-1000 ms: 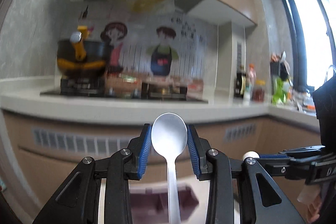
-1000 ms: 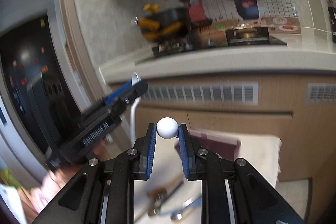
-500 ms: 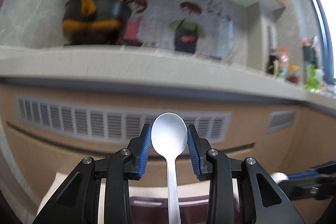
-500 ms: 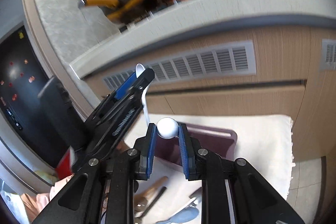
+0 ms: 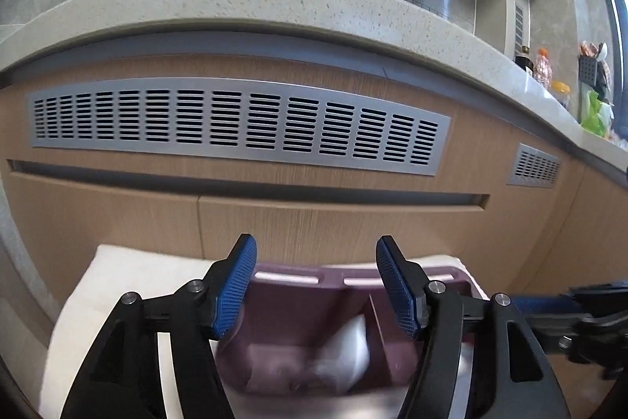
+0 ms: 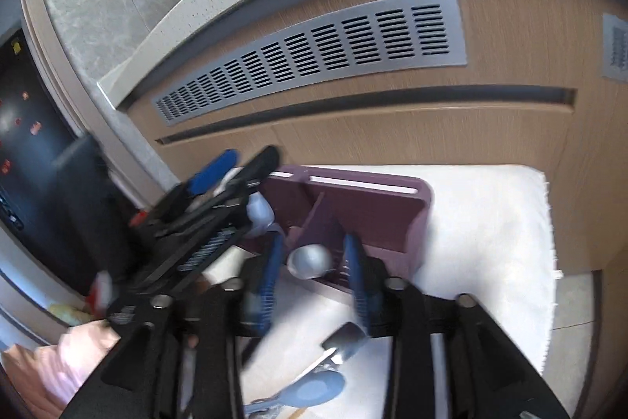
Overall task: Organize utensils
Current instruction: 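Open both tools to drop the spoons into the caddy, then grasp the silver slotted turner with the left tool while the right tool grasps the light blue spatula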
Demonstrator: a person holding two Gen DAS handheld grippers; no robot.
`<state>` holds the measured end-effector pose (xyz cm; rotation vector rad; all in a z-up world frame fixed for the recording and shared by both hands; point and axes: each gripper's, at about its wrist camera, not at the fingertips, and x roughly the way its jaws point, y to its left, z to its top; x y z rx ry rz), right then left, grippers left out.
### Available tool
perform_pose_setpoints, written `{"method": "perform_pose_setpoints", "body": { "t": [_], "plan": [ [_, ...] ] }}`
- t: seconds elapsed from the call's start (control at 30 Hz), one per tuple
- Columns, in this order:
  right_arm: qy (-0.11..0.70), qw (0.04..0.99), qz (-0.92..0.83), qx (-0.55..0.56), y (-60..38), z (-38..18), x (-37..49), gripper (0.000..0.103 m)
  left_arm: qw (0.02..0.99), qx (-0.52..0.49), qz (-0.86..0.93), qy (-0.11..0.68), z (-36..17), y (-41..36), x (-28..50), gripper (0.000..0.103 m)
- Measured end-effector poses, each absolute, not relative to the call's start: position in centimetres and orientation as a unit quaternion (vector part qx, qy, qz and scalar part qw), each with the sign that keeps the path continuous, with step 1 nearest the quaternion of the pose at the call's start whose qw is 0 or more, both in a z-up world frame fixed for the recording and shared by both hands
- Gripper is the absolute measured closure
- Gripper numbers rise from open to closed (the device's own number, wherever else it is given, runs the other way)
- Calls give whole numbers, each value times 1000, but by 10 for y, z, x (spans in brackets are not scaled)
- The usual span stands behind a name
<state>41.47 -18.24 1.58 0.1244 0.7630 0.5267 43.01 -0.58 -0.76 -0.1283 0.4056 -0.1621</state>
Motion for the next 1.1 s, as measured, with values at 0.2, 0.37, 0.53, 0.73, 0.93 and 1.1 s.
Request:
{"method": "perform_pose_setpoints", "body": {
  "t": [0.2,0.37,0.53,0.73,0.93,1.1],
  "plan": [
    [296,934,199,8,-182,31,369,7,964,-76,-52,249,11,25,385,28],
    [255,959,110,-54,-179,33,330,0,957,-60,-35,281,2,44,342,25],
    [288,949,70,-110,-168,6,311,0,942,-48,-34,330,-25,56,302,25],
    [380,918,91,-61,-165,-43,297,0,927,-44,-30,372,-55,67,269,25],
    [461,884,85,-1,-139,-84,309,26,920,-56,-21,387,-66,82,254,25],
    [494,867,56,-8,-112,-102,327,45,918,-69,-21,391,-69,92,249,25]
  ]
}}
